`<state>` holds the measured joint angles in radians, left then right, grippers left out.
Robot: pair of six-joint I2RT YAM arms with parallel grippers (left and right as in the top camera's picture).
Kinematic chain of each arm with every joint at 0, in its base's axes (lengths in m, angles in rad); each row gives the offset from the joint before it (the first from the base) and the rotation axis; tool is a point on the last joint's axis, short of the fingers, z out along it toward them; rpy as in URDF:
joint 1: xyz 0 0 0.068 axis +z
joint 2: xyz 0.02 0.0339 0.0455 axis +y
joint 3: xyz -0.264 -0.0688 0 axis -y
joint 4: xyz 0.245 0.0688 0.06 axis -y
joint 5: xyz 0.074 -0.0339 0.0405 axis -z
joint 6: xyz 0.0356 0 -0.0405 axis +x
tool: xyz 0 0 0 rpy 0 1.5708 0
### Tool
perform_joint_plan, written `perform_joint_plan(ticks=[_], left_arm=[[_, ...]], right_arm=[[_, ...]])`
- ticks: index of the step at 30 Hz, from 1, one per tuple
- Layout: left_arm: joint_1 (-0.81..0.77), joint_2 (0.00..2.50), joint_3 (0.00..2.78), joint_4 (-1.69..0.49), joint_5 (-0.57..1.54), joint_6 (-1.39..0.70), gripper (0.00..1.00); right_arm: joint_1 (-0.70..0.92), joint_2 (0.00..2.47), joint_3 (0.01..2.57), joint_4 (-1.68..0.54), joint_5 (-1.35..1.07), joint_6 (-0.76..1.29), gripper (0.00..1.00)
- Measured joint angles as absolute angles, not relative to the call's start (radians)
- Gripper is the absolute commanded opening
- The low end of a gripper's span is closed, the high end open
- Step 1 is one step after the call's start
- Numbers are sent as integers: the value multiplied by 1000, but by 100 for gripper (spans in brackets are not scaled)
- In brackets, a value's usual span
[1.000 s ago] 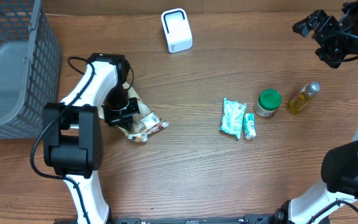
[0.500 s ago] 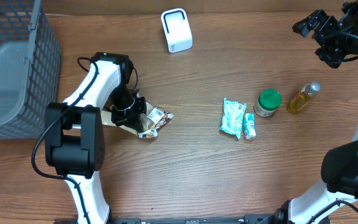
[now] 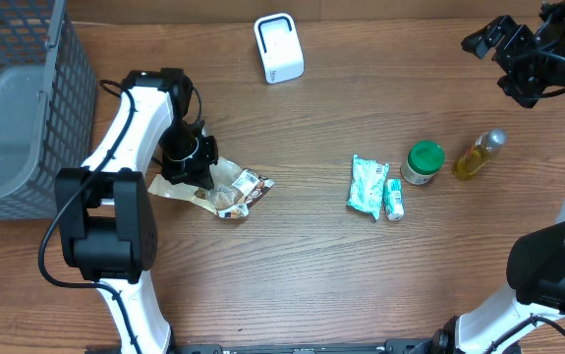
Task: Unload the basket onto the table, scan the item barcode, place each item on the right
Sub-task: 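Grasp the brown PanTree bag with the left gripper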
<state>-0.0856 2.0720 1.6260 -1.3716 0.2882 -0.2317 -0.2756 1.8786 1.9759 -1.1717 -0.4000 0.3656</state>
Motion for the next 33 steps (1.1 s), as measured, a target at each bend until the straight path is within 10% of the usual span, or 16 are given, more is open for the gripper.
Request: perform_joint_plan(ticks=[7, 13, 33], left_arm=[[-83, 2072, 1626, -1319, 288, -336, 13], [-83, 2072, 1626, -1247, 284, -508, 73], [-118, 2071, 1576, -1244, 192, -881, 72]], right_arm=[[-276, 1879, 1976, -1171, -400, 366, 100], [-276, 1879, 1976, -1171, -400, 366, 100], [-276, 1879, 1976, -1172, -400, 366, 100]])
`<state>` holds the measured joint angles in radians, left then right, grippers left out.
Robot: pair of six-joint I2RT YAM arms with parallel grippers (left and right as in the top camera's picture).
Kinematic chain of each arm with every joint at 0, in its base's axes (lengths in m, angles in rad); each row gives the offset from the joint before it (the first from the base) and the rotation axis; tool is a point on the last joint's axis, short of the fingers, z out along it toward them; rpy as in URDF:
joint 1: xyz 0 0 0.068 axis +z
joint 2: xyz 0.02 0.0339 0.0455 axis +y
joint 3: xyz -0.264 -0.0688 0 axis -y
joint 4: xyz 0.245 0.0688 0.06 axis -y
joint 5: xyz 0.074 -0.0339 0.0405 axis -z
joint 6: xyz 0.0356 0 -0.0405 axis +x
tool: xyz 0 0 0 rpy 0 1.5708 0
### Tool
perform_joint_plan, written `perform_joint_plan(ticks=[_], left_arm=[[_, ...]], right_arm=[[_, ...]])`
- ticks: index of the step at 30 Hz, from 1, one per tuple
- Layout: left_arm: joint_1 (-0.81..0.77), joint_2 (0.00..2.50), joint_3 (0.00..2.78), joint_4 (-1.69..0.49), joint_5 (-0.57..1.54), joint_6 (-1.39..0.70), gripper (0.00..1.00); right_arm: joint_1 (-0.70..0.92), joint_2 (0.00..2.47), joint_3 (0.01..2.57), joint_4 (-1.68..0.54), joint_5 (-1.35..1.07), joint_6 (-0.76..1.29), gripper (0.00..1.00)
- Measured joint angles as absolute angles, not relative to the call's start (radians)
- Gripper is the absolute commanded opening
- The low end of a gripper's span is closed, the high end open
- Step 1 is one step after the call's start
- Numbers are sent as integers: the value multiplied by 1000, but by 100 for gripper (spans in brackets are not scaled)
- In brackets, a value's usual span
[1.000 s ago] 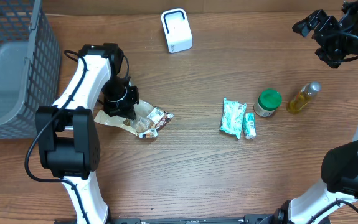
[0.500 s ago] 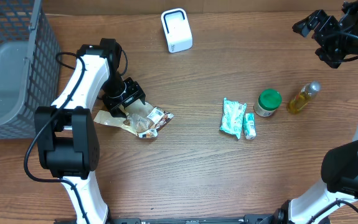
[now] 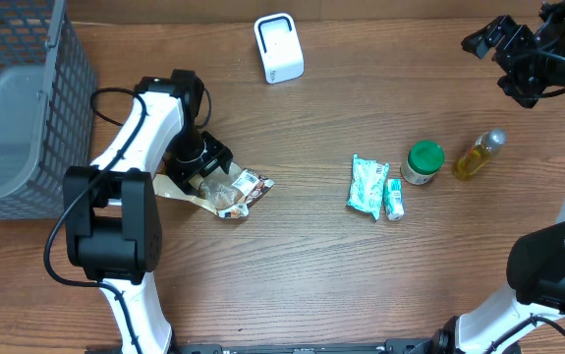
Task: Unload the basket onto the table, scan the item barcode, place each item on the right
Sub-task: 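Grasp the brown PanTree bag with the left gripper, then lift the brown bag with the left gripper and turn it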
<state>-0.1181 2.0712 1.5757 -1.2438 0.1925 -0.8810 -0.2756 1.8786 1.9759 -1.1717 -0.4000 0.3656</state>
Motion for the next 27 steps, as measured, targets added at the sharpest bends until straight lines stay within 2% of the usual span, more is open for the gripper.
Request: perform_joint_plan(ticks=[10, 15, 19, 27], left_arm=[[-128, 2070, 1551, -1225, 99, -1042, 71], [-165, 2069, 1496, -1130, 70, -1101, 68], [-169, 2049, 1445, -1055, 70, -1128, 64], [-169, 2022, 1394, -1006, 70, -1146, 49]], right_arm=[[-276, 1879, 1976, -1172, -400, 366, 100], [-276, 1879, 1976, -1171, -400, 366, 100], [-276, 1879, 1976, -1171, -400, 366, 100], [-276, 1879, 1976, -1172, -400, 366, 100]])
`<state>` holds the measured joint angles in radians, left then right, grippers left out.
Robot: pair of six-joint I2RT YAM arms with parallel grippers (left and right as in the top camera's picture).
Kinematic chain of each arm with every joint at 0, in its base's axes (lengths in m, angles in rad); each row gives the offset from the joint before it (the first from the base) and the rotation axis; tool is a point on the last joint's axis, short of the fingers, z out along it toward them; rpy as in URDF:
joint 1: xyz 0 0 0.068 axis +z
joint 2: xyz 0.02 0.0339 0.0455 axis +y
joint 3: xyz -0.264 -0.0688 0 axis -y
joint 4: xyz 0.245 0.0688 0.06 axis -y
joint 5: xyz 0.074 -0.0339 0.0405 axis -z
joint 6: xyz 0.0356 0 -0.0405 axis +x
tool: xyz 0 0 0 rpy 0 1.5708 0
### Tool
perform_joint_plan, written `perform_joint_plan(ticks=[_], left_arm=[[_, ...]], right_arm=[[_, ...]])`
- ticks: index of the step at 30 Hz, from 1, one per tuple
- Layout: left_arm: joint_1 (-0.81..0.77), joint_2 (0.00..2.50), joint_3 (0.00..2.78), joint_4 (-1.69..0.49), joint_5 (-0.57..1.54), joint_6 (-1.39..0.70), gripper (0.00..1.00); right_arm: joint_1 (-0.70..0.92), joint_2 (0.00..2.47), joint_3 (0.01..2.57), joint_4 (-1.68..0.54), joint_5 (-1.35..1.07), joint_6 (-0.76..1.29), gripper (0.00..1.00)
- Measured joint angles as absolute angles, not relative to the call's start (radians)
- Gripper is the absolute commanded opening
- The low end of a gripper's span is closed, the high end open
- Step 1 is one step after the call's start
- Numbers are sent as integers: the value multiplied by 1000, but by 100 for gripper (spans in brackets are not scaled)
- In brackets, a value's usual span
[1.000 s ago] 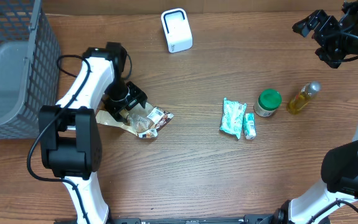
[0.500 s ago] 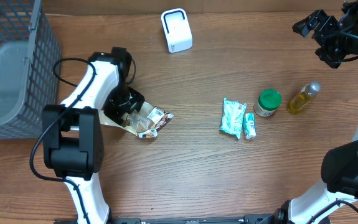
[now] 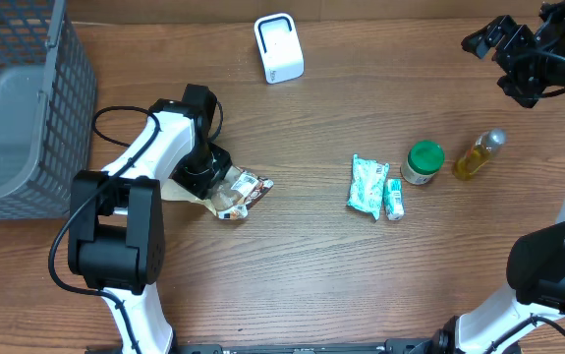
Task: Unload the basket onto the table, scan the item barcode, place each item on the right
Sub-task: 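Lift the brown bag with the left gripper and turn it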
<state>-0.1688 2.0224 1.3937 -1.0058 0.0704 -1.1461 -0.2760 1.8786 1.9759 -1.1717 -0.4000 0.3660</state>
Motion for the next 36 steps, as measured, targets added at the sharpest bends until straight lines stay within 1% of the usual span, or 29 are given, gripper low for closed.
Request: perform_joint_plan(ticks=[5, 6, 10, 12, 13, 14, 15, 19, 23, 25, 26, 29, 36], left_arm=[[-169, 2022, 1393, -1008, 70, -1135, 44], [-169, 2022, 1393, -1009, 70, -1127, 41], [-169, 2022, 1393, -1012, 70, -1093, 36], [-169, 2022, 1393, -1012, 70, -1077, 36], [-169, 2022, 1393, -1011, 70, -1066, 41], [-169, 2022, 1393, -1010, 70, -1058, 49], [-169, 2022, 1393, -1009, 69, -1042, 54], [-166, 2024, 1418, -1061, 50, -982, 63], [-154, 2027, 1499, -1130, 30, -943, 69], [-149, 2027, 1533, -1139, 24, -926, 75], [-148, 2027, 1544, -1139, 22, -916, 82], [-146, 2027, 1550, -1147, 18, -902, 86], [-146, 2027, 1509, -1129, 17, -902, 85]], right_arm=[[-276, 1879, 1976, -1171, -400, 366, 100], [-276, 1879, 1976, -1171, -400, 366, 100], [-276, 1879, 1976, -1172, -400, 366, 100], [-276, 1879, 1976, -1172, -400, 366, 100], [-276, 1879, 1976, -1171, -400, 366, 100], [-276, 1879, 1976, -1172, -400, 366, 100], [-276, 1879, 1976, -1171, -400, 366, 100], [-276, 1879, 1976, -1171, -400, 366, 100], [-276, 1879, 1976, -1171, -400, 366, 100], [-276, 1879, 1976, -1171, -400, 366, 100], [-276, 1879, 1976, -1171, -400, 366, 100], [-276, 1879, 1976, -1172, -400, 366, 100], [-276, 1879, 1976, -1172, -400, 366, 100]])
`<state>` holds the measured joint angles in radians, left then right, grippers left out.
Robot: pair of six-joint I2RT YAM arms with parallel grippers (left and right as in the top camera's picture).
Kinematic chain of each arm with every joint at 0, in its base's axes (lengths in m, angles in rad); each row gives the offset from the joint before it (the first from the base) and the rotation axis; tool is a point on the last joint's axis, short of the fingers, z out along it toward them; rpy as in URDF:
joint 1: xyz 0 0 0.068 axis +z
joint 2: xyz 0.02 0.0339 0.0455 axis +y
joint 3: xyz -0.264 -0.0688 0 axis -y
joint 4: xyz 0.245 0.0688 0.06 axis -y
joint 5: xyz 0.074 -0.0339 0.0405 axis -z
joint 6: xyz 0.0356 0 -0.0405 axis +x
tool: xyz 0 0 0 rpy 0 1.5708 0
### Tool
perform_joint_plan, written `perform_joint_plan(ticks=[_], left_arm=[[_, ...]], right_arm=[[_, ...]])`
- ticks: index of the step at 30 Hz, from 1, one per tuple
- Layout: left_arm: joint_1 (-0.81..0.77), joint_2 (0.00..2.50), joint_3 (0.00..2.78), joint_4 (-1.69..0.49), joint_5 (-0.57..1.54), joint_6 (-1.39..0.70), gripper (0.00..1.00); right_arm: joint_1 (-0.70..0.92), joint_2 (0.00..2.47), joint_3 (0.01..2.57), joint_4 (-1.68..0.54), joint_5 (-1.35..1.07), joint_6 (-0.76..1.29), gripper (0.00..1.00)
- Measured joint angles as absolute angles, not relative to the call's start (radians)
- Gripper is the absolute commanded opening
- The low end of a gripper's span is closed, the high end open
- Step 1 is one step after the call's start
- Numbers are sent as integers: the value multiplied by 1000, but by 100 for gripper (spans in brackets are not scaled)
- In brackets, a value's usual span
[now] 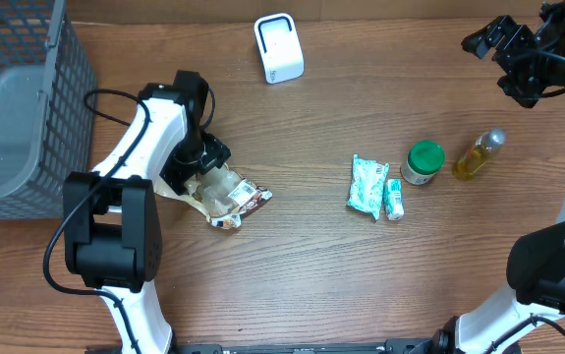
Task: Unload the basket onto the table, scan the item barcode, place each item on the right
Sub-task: 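Lift the brown bag with the left gripper and turn it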
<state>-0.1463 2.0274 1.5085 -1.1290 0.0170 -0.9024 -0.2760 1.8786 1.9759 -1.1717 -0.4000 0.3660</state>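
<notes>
A clear snack bag (229,195) with brown and white print lies crumpled left of the table's middle, its near end tilted up. My left gripper (199,173) sits on the bag's left edge and looks shut on it, though the wrist hides the fingertips. The white barcode scanner (279,47) stands upright at the back centre. My right gripper (480,40) hangs high at the back right, far from every item; its jaws are too dark to read.
A grey wire basket (61,74) with a grey bin inside fills the back left corner. Right of centre lie a green-white pouch (367,186) and a small tube (393,199), then a green-lidded jar (423,162) and a yellow oil bottle (480,154).
My left wrist has drawn back and to the left. The snack bag has shifted with it, its right end now lower in the view and its body bunched up. The right arm is unchanged.
My left gripper first stood at the bag's left edge. It then sat a little further right on that edge, and later pressed down over the bag's middle-left. Now it has pulled back with the bag shifted and partly raised. Nothing else has moved.
</notes>
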Motion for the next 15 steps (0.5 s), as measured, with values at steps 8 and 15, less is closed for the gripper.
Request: perform_joint_plan(ticks=[8, 15], left_arm=[[-146, 2027, 1399, -1014, 18, -923, 68], [-146, 2014, 1348, -951, 23, -936, 40]], right_arm=[[-276, 1879, 1976, -1171, -400, 366, 100], [-276, 1879, 1976, -1171, -400, 366, 100]])
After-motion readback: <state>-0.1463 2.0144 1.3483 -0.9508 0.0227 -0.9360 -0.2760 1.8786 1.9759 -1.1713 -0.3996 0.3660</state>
